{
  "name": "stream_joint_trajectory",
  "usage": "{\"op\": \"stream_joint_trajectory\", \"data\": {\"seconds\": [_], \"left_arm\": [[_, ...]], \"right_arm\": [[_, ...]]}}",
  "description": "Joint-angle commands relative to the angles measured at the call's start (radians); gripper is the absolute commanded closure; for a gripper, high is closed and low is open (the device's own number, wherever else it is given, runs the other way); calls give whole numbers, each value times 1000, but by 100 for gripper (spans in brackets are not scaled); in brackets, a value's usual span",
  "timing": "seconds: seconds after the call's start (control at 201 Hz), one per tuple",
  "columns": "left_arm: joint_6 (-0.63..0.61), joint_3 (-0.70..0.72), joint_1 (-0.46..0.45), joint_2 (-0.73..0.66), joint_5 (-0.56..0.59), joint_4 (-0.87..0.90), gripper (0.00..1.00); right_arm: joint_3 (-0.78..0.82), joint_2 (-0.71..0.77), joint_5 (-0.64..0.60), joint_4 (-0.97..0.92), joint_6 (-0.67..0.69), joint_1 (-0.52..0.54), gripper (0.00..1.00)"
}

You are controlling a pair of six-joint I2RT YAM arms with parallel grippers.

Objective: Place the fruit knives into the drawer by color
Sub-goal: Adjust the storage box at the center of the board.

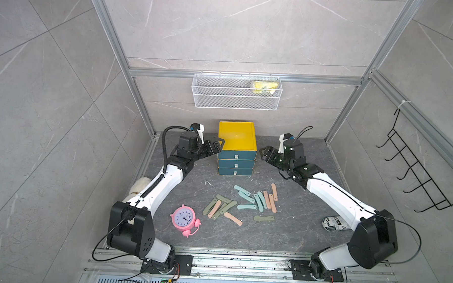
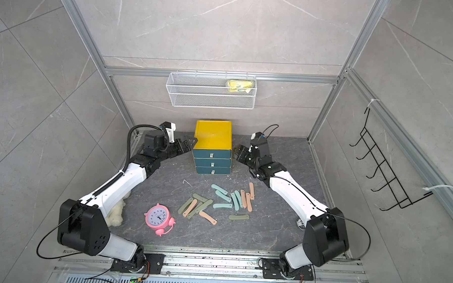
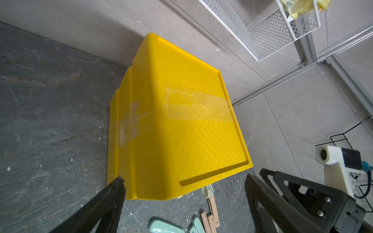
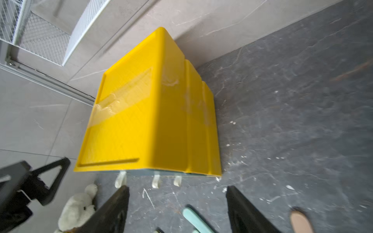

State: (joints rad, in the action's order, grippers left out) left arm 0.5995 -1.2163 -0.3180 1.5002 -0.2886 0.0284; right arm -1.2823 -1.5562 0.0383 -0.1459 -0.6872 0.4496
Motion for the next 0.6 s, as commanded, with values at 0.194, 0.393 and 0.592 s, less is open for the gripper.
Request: {"op": "stream_joint_trajectory", "data": {"seconds": [0.194, 0.393, 0.592], "left_arm": [[-106, -133, -10, 92, 59, 98, 13], [-131, -189, -11, 151, 53, 146, 19], [-134, -185, -10, 154, 50, 172, 24]], "right_arm": [[-222, -166, -117, -133, -127, 43, 20], [-271, -229, -90, -158, -191, 44, 21], [-372, -320, 6, -156, -151, 47, 23]]}}
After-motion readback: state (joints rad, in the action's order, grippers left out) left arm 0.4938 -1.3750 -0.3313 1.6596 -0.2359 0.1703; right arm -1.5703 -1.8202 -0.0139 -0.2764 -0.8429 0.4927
